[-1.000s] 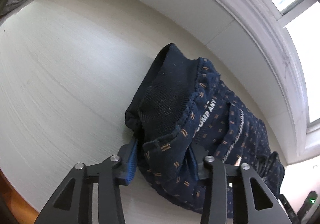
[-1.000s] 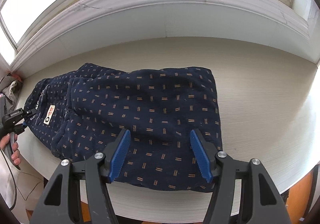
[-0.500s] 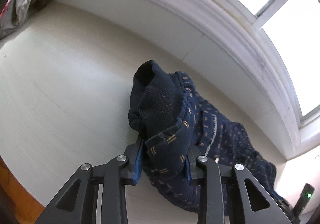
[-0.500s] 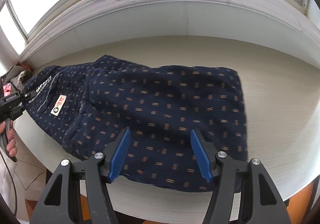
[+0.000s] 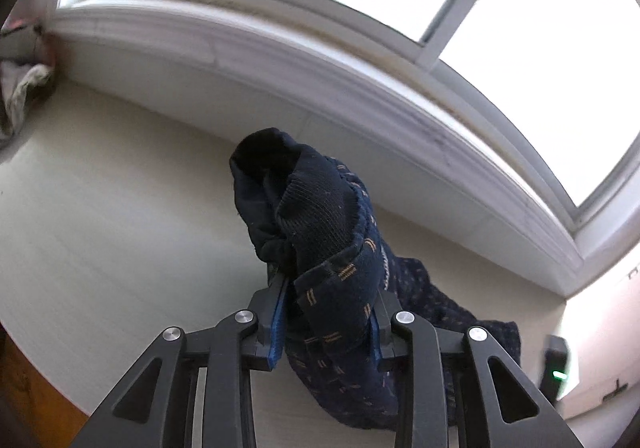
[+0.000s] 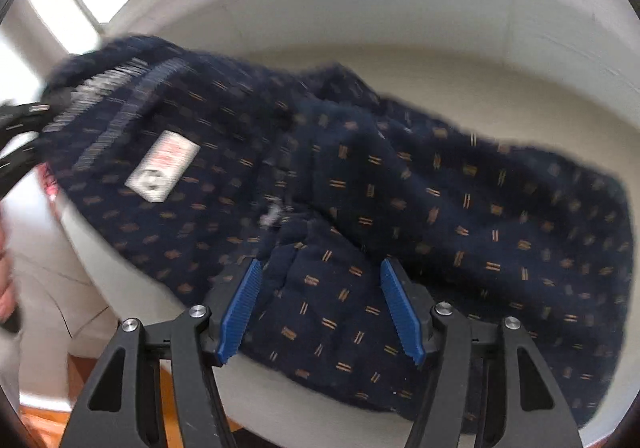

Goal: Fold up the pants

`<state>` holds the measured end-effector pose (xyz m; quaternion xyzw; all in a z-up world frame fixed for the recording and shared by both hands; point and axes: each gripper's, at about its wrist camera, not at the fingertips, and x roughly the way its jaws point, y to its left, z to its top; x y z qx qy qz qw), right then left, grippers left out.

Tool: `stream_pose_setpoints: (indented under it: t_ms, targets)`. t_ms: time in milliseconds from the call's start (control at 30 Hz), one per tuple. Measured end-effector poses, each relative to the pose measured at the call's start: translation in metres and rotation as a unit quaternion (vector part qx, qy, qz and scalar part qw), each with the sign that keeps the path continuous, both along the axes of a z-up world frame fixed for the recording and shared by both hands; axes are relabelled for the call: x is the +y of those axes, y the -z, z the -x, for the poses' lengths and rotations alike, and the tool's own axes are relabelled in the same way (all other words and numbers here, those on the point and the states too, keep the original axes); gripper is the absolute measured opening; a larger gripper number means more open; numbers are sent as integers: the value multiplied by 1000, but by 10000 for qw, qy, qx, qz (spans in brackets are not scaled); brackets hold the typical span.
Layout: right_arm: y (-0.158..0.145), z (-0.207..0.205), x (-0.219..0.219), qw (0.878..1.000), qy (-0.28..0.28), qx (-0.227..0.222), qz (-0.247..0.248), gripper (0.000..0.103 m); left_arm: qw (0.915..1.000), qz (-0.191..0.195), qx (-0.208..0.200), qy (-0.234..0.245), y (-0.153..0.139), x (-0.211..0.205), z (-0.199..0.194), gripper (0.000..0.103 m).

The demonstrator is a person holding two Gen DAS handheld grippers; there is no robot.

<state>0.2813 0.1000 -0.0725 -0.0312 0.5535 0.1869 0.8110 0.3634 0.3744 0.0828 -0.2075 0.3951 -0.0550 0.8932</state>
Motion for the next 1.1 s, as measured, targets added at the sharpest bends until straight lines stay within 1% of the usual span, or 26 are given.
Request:
stream_pose_setpoints:
  t_ms: [100, 167, 233, 300, 367, 400, 433, 533, 567, 633, 667, 733, 767, 833, 867, 933, 1000, 1067, 1100]
  targets:
    - [5, -5, 1, 10000, 69, -2, 4, 61, 9999, -26, -100, 97, -11, -16, 0, 30]
    - [4, -3, 4, 9999, -41, -13, 93, 62, 9996, -134, -174, 199, -18, -25, 2, 30]
    - [1, -4, 8, 9999, -107, -46, 61, 62, 9991, -187, -247, 306, -26, -36, 4, 30]
    - [-13, 2, 3, 9992, 50, -389, -59, 62, 9983, -259, -320, 412, -33, -48, 4, 30]
    - [-28, 10, -7, 9949, 365, -942, -44, 62, 9975, -300, -380, 522, -40, -57, 5, 30]
    - [-31, 8, -12, 9926, 522, -1091, -96, 62, 9968, -344, -419, 596, -44, -64, 6, 30]
    - [-31, 5, -14, 9917, 621, -1115, -130, 62, 9964, -369, -436, 629, -46, -69, 5, 30]
    - [-18, -22, -13, 9927, 813, -865, -205, 62, 9948, -461, -479, 776, -53, -82, 9, 30]
    - [-11, -27, -5, 9935, 817, -782, -159, 66, 9941, -511, -490, 823, -54, -87, 11, 30]
    - [6, -40, 10, 9967, 629, -481, 194, 77, 9938, -537, -483, 850, -56, -90, 13, 30]
    - [10, -41, 16, 9970, 508, -495, 321, 83, 9938, -544, -471, 849, -56, -92, 12, 30]
    - [12, -41, 26, 9973, 261, -480, 490, 87, 9938, -511, -453, 881, -56, -95, 13, 30]
    - [8, -38, 29, 9973, 171, -497, 520, 87, 9936, -500, -466, 901, -56, -96, 15, 30]
    - [-4, -30, 24, 9980, 98, -570, 251, 87, 9928, -508, -498, 964, -58, -99, 16, 30]
    - [-13, -24, 17, 9977, 148, -665, 17, 87, 9922, -525, -521, 1007, -59, -103, 16, 30]
    - [-27, -13, -4, 9964, 312, -741, -288, 87, 9902, -579, -555, 1140, -62, -114, 17, 30]
    - [-40, -5, -29, 9940, 476, -636, -749, 87, 9869, -612, -591, 1374, -64, -130, 18, 30]
    - [-54, -1, -52, 9903, 720, -542, -1056, 87, 9839, -642, -612, 1552, -66, -144, 19, 30]
    - [-61, 0, -62, 9876, 783, -457, -1280, 87, 9805, -689, -636, 1728, -65, -158, 21, 30]
